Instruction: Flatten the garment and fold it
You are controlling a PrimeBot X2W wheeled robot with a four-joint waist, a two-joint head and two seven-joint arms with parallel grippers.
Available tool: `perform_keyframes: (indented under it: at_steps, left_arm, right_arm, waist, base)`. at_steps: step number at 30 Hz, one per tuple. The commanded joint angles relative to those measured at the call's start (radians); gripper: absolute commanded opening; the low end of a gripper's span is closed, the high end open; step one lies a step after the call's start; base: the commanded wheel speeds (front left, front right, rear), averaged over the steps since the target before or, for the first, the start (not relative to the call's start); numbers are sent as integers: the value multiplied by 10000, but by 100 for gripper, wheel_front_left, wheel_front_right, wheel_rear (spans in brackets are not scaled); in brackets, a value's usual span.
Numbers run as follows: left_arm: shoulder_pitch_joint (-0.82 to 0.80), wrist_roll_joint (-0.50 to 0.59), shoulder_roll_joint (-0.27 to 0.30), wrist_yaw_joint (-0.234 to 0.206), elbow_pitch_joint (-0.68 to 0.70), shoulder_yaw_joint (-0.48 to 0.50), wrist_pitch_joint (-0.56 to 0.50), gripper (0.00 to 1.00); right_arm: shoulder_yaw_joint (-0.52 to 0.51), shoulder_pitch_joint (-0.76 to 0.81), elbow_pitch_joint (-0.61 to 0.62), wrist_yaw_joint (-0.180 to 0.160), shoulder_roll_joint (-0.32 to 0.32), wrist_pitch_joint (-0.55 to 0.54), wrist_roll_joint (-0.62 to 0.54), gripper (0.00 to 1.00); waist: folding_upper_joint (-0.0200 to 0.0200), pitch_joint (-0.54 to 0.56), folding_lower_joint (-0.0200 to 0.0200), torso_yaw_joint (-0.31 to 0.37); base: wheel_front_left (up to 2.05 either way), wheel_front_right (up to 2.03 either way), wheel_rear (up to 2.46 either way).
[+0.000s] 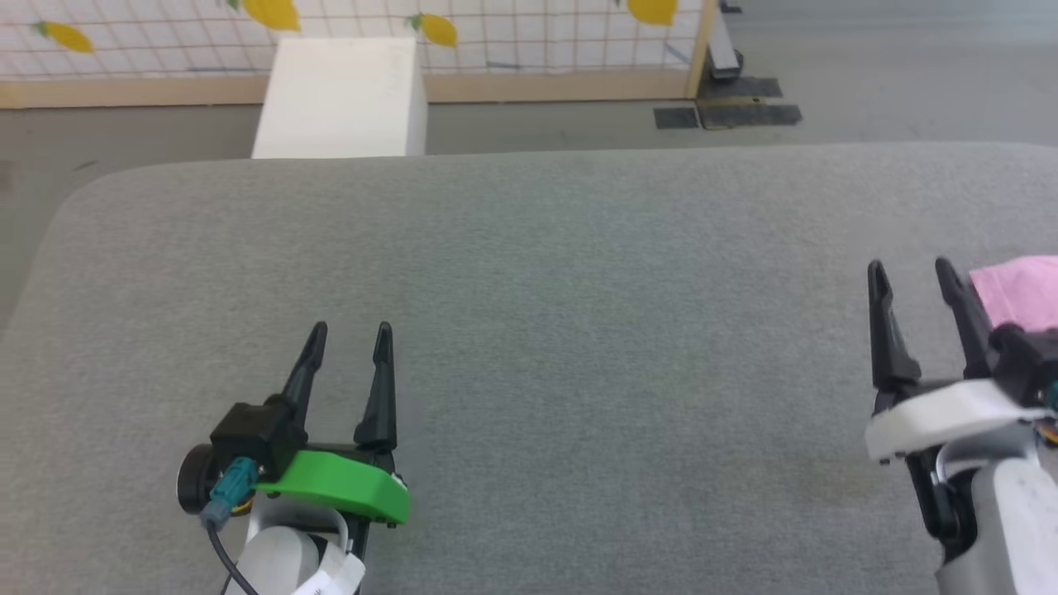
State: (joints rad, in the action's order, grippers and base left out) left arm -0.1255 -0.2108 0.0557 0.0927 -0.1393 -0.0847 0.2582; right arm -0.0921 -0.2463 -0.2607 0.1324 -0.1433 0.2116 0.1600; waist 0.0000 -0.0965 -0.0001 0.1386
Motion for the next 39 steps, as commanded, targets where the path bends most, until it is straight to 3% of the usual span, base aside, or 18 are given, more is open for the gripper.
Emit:
perform_keyframes:
  at_steps: [1,9,17,39]
  left_arm:
    - [156,-2,-40,11,-66,-47,35,100]
    - [452,-29,-51,-83,-102,-213,35,100]
    - [686,-80,-53,-158,-36,-316,35,100]
    - [747,-203,-54,-303,-50,-404,36,100]
  right_arm:
    - [-93,376,250,-17,152,48,53,100]
    - [-494,1797,1424,-17,726,147,-174,100]
    - [-622,2640,2110,-17,905,175,-397,100]
    - [-435,3089,2426,-17,930,8,-128,100]
  waist:
    - [0,387,1,-421]
    - [0,594,1,-428]
    - [0,637,1,-304]
    - [0,540,1,-266]
  base:
    - [0,0,0]
    - [0,0,0]
    - [0,0,0]
    - [0,0,0]
